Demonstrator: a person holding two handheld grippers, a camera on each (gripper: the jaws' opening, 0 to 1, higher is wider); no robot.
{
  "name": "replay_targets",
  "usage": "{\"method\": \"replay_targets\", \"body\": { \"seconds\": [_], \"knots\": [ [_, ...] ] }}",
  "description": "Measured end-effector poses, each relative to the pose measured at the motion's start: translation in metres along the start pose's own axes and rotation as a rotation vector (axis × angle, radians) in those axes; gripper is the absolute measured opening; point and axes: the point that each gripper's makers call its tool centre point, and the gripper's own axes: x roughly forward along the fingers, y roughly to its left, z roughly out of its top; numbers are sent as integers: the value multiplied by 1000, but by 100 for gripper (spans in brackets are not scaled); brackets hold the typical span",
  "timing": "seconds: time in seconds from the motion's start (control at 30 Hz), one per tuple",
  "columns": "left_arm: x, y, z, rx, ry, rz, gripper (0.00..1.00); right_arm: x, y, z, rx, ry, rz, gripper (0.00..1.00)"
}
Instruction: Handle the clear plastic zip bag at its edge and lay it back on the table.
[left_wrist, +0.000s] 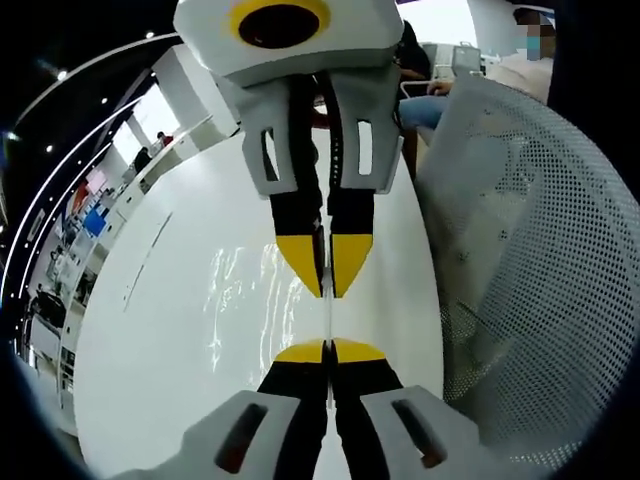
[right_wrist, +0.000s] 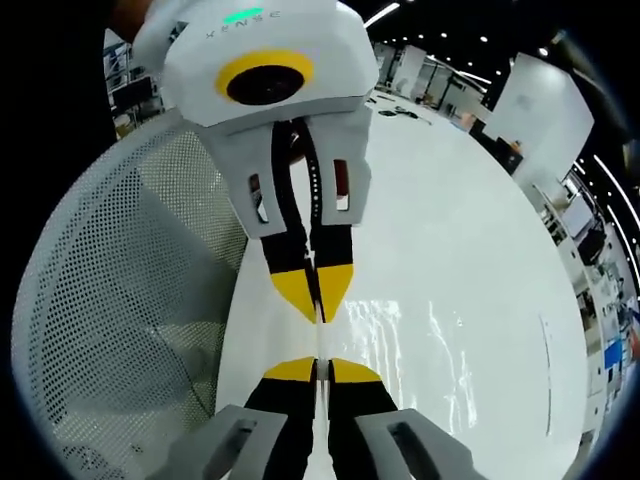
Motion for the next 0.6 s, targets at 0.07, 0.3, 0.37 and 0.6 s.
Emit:
{"method": "replay_targets", "body": {
  "seconds": [0.07,0.3,0.37,0.6],
  "knots": [
    [-1,0,-2,-4,7,-1,0,-2,-1,-5,3,9,-6,0],
    [-1,1,-6,-1,6,-2,0,-7,-3,-14,20,18,-15,0],
    [0,0,-7,1,9,-5,0,-6,-4,-18,20,23,-15,0],
    [-1,-1,-6,-6,9,-5,0,-9,-4,-23,24,27,-18,0]
  ]
}}
